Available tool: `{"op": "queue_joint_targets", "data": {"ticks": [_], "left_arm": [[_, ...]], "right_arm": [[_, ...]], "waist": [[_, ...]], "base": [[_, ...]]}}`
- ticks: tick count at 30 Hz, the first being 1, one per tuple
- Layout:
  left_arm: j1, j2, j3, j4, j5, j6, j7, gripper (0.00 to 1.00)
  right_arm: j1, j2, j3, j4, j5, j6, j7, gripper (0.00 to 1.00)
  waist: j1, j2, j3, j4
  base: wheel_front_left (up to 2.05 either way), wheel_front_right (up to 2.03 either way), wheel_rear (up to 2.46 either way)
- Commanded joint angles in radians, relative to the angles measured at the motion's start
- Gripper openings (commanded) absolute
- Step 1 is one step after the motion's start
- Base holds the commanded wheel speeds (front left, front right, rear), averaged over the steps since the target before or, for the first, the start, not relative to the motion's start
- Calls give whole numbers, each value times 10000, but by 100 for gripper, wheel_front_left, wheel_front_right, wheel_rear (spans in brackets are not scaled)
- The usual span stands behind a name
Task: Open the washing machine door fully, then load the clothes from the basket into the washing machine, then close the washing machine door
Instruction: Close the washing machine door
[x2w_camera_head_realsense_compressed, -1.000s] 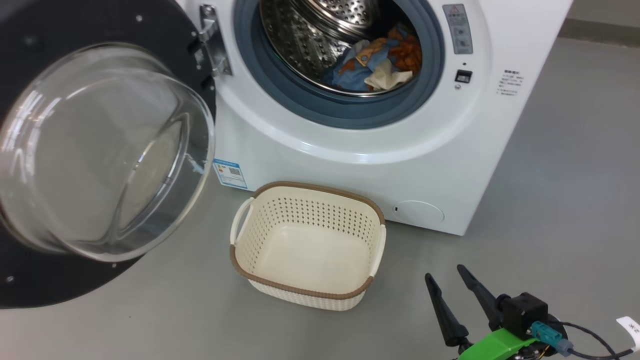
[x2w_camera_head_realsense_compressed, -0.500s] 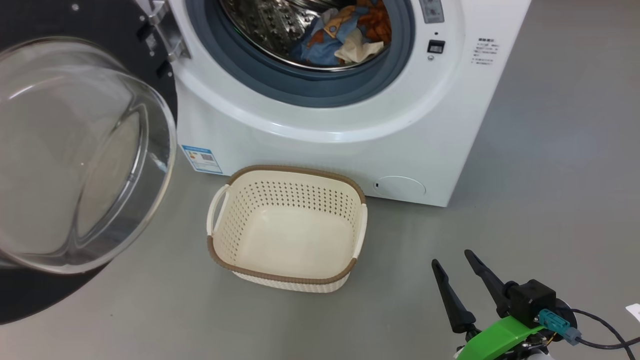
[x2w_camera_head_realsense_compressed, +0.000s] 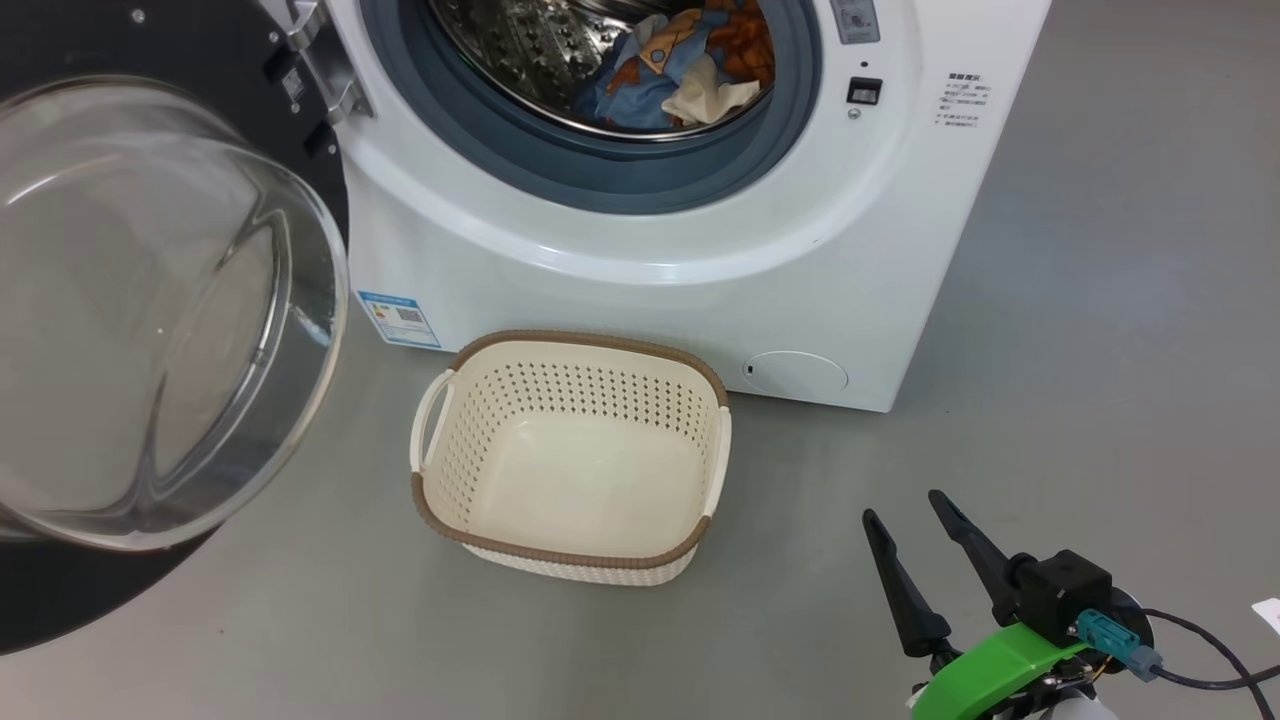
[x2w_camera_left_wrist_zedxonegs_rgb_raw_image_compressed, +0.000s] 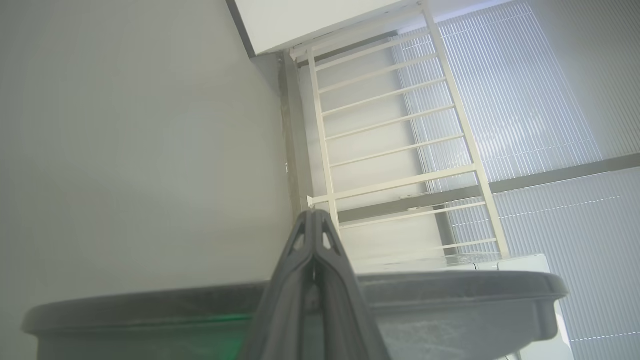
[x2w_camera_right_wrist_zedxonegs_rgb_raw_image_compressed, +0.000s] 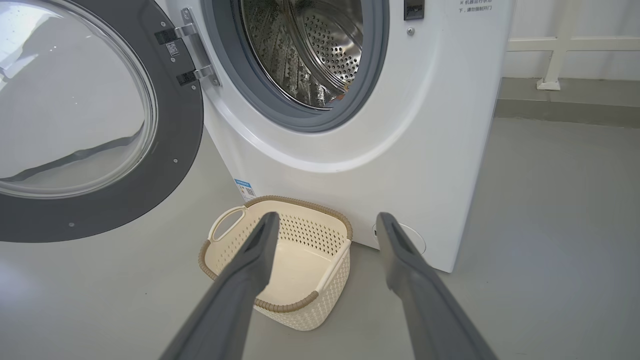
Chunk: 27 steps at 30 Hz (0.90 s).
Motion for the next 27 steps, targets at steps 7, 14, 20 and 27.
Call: {"op": "queue_joint_targets", "data": {"ticks": [7,14,20,27], "left_arm": [[99,315,-109,-247,-564,-30,1306,0],[449,157,-256,-537,-1030,-30,2586,0],[849,5,-485,-902,-1460,85,3942,0],[1401,-454,-712,-1934,-2256,608,5642,0]], "right_arm": [[-189,89,224,-126,10,16,-49,100],[-172,100,242,-67,51,16,-49,100],[-131,114,222,-35,97,16,-49,100],[-86,181,282,-24,150,16,-49,100]], "waist": [[-1,0,-23,126],[-1,0,-102,178],[-1,0,-161,224],[-1,0,-275,331]], "base": [[0,0,0],[0,0,0],[0,0,0],[0,0,0]]}}
